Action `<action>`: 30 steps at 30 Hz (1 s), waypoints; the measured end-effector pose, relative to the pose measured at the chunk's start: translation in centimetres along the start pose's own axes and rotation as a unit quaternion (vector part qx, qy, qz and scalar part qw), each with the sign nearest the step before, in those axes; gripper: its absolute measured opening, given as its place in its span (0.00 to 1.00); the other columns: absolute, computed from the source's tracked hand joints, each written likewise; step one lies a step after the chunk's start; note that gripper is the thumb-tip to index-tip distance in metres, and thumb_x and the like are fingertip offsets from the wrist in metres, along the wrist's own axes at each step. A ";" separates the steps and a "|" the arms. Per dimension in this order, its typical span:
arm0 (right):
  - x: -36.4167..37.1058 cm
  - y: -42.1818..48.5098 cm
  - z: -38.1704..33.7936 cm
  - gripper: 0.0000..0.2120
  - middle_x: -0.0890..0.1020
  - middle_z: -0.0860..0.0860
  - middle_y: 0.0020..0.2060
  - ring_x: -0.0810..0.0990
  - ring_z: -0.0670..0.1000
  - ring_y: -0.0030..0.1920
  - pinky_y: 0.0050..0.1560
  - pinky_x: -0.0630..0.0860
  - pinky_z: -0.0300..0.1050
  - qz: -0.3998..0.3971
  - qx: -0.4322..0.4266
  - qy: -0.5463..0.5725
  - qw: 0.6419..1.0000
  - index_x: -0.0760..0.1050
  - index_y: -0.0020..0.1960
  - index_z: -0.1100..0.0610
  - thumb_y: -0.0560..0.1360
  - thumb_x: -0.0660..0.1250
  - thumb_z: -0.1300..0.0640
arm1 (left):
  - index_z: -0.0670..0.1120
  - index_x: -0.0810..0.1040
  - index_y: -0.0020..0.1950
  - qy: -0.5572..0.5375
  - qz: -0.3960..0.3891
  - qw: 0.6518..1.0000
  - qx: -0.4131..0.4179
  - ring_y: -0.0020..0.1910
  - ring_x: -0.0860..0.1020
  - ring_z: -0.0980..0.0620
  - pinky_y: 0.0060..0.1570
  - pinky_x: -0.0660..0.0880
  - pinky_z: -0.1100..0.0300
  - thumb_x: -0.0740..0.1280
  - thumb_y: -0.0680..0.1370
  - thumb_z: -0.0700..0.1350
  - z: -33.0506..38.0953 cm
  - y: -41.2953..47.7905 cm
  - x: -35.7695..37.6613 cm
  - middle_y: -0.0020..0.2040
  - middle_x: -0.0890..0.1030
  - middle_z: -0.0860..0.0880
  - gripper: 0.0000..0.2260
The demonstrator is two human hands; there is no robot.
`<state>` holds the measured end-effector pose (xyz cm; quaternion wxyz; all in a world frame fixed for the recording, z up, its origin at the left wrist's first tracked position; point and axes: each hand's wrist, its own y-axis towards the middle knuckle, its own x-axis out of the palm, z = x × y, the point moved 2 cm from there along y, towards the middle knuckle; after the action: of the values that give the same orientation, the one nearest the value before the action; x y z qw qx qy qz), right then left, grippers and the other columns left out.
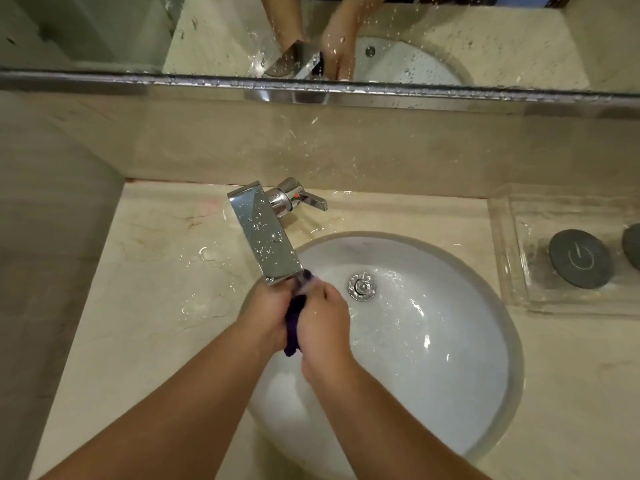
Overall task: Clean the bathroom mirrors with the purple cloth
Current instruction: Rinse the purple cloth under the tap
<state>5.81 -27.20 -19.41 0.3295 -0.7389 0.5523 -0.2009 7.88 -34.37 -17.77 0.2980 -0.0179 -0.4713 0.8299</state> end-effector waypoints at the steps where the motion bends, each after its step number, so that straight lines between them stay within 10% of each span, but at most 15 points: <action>1: 0.2 -0.3 -0.3 0.09 0.83 0.47 0.38 0.83 0.52 0.39 0.40 0.78 0.52 -0.005 -0.028 -0.016 0.999 0.78 0.43 0.44 0.74 0.61 0.43 | 0.41 0.74 0.38 -0.023 -0.002 1.000 0.002 0.37 0.76 0.44 0.39 0.75 0.55 0.60 0.78 0.33 0.0 0.2 -0.1 0.36 0.75 0.42 0.10; 5: -0.1 1.1 -2.1 0.09 0.81 0.46 0.35 0.80 0.46 0.36 0.31 0.71 0.34 -0.009 -0.103 -0.100 0.990 0.73 0.42 0.48 0.76 0.64 0.44 | 0.40 0.78 0.48 -0.031 -0.052 0.998 0.012 0.30 0.80 0.42 0.26 0.75 0.54 0.62 0.78 0.35 -0.1 -0.9 0.3 0.39 0.78 0.38 0.06; 9: -1.2 4.2 -4.5 0.12 0.77 0.50 0.34 0.75 0.55 0.38 0.32 0.65 0.45 0.033 -0.122 -0.216 0.968 0.69 0.37 0.53 0.78 0.63 0.52 | 0.50 0.84 0.55 -0.007 -0.099 0.994 -0.038 0.44 0.84 0.43 0.45 0.79 0.37 0.58 0.79 0.48 -1.5 -1.9 1.2 0.52 0.85 0.43 0.14; 13: 0.9 1.8 -3.3 0.12 0.79 0.50 0.31 0.79 0.55 0.36 0.32 0.72 0.44 -0.048 -0.094 -0.274 0.956 0.76 0.33 0.53 0.69 0.61 0.48 | 0.47 0.85 0.45 -0.024 -0.055 0.989 -0.138 0.36 0.85 0.45 0.36 0.81 0.49 0.62 0.77 0.56 -0.8 -0.8 -0.5 0.43 0.85 0.45 0.17; 17: 0.7 1.3 -3.0 0.17 0.83 0.59 0.52 0.81 0.60 0.55 0.56 0.79 0.56 -0.116 -0.070 -0.236 0.962 0.80 0.54 0.56 0.74 0.55 0.54 | 0.47 0.80 0.30 -0.029 -0.054 0.987 -0.147 0.26 0.80 0.47 0.29 0.77 0.56 0.64 0.73 0.49 -1.2 0.2 -1.3 0.30 0.80 0.45 0.13; 20: -0.6 3.6 -5.8 0.19 0.77 0.61 0.61 0.76 0.63 0.62 0.65 0.72 0.62 -0.084 -0.087 -0.171 0.978 0.73 0.63 0.61 0.82 0.52 0.52 | 0.48 0.82 0.41 -0.073 -0.062 0.991 -0.096 0.35 0.83 0.44 0.35 0.79 0.49 0.63 0.67 0.38 -1.3 0.5 -0.6 0.42 0.84 0.43 0.09; 24: -0.1 3.6 -10.2 0.22 0.78 0.48 0.66 0.76 0.51 0.66 0.69 0.69 0.53 -0.079 -0.114 -0.007 0.990 0.76 0.65 0.43 0.81 0.50 0.37 | 0.47 0.85 0.40 -0.100 -0.043 0.990 -0.090 0.35 0.82 0.44 0.36 0.78 0.52 0.62 0.71 0.40 -1.4 1.1 -0.6 0.44 0.84 0.42 0.12; 30: -0.4 -0.8 -9.1 0.22 0.77 0.43 0.69 0.72 0.42 0.69 0.71 0.65 0.38 -0.101 -0.217 -0.060 0.969 0.73 0.73 0.48 0.83 0.55 0.42 | 0.50 0.82 0.50 -0.064 -0.042 0.991 -0.107 0.43 0.84 0.44 0.53 0.79 0.43 0.64 0.75 0.48 -1.4 -0.7 -1.0 0.48 0.85 0.46 0.09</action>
<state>0.26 -29.10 -12.41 0.1718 -0.8554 0.4844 -0.0644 9.52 -33.53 -18.24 0.2984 0.0235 -0.5755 0.7610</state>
